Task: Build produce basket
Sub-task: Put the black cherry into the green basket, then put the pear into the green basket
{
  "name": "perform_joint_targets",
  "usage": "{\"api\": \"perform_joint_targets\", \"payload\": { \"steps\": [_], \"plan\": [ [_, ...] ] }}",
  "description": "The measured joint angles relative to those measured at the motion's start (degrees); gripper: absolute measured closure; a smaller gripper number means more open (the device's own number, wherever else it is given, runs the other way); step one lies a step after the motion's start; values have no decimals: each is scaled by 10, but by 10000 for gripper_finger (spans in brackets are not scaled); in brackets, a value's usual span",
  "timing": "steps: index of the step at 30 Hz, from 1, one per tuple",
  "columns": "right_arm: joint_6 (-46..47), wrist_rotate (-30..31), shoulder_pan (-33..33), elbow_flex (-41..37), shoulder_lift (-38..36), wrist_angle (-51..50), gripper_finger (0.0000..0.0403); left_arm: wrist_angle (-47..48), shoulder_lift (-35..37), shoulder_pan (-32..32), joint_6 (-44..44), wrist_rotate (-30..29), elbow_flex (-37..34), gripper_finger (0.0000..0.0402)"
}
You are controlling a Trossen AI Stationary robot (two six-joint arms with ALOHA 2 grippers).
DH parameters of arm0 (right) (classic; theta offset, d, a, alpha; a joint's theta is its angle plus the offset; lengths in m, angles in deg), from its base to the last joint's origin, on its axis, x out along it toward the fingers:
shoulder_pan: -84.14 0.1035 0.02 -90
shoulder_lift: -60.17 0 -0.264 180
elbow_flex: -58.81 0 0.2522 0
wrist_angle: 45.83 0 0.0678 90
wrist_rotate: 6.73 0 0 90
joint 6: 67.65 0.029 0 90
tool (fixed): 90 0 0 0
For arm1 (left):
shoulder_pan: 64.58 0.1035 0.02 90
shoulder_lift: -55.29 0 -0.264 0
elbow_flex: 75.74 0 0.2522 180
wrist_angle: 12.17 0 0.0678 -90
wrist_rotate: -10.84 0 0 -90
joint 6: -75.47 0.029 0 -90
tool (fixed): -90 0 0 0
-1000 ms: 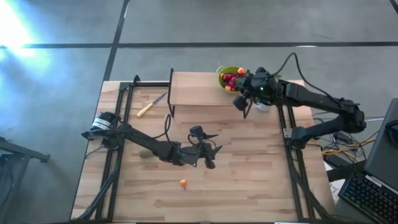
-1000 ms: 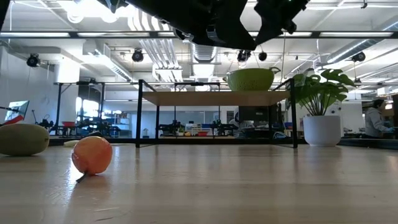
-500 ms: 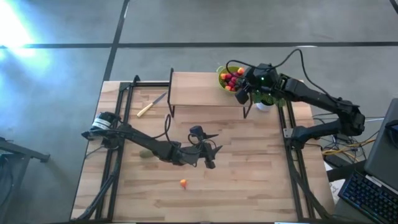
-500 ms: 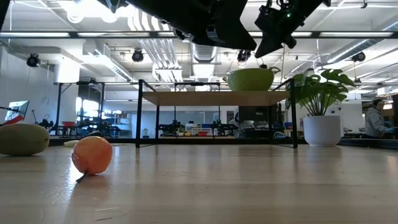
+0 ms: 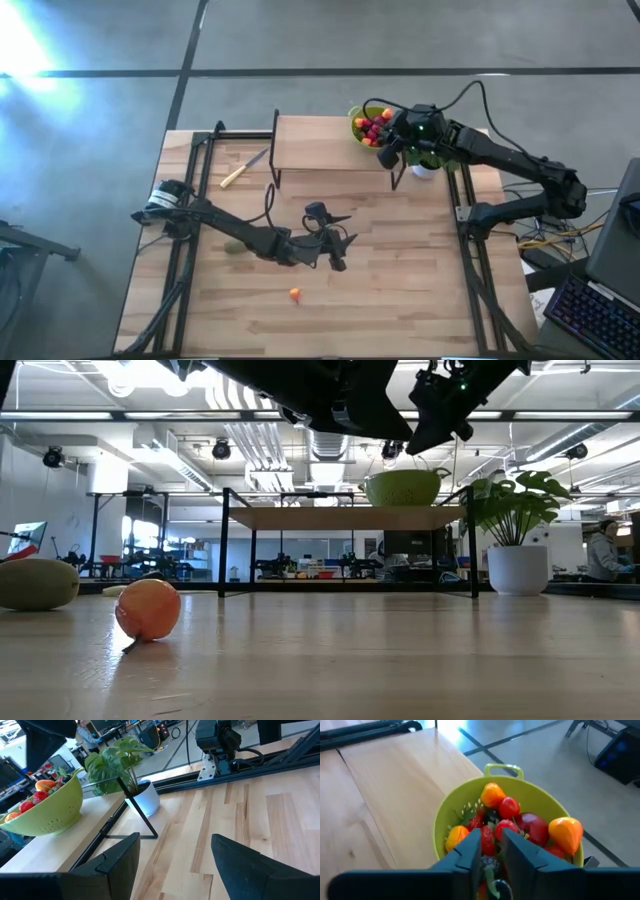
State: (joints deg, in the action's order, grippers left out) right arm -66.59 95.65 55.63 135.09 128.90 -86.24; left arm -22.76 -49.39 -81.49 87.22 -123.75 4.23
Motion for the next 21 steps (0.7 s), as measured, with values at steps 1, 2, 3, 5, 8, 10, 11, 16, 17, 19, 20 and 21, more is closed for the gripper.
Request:
{"api": "perform_joint_targets", "payload": {
  "steps": [1,2,3,5,8,10,11,16,17,19,20,21],
  "plan": [
    [0,0,0,3,0,1,319,0,0,0,1,0,0,151],
    [0,0,0,5,0,0,306,0,0,0,1,0,0,151],
    [1,0,0,8,0,-4,293,0,0,0,1,0,0,151],
    [2,-9,2,20,0,-15,268,9,0,0,6,0,0,151],
    [-2,-45,18,43,-2,-45,239,40,4,-8,42,-1,0,151],
    [-7,-58,39,52,-4,-62,226,65,9,-17,57,-3,-1,151],
    [-13,-61,54,56,-6,-74,222,81,15,-24,60,-3,-1,151],
    [-31,-60,131,63,-16,-107,214,185,40,-55,25,-2,0,151],
    [-30,-60,147,62,-18,-110,215,210,45,-63,8,2,0,151],
    [-29,-60,179,56,-24,-122,220,271,57,-80,-32,17,0,151],
    [-27,-60,196,53,-27,-127,223,296,63,-89,-53,32,0,151],
    [-23,-60,211,49,-30,-126,227,320,68,-97,-80,57,0,151]
  ]
}}
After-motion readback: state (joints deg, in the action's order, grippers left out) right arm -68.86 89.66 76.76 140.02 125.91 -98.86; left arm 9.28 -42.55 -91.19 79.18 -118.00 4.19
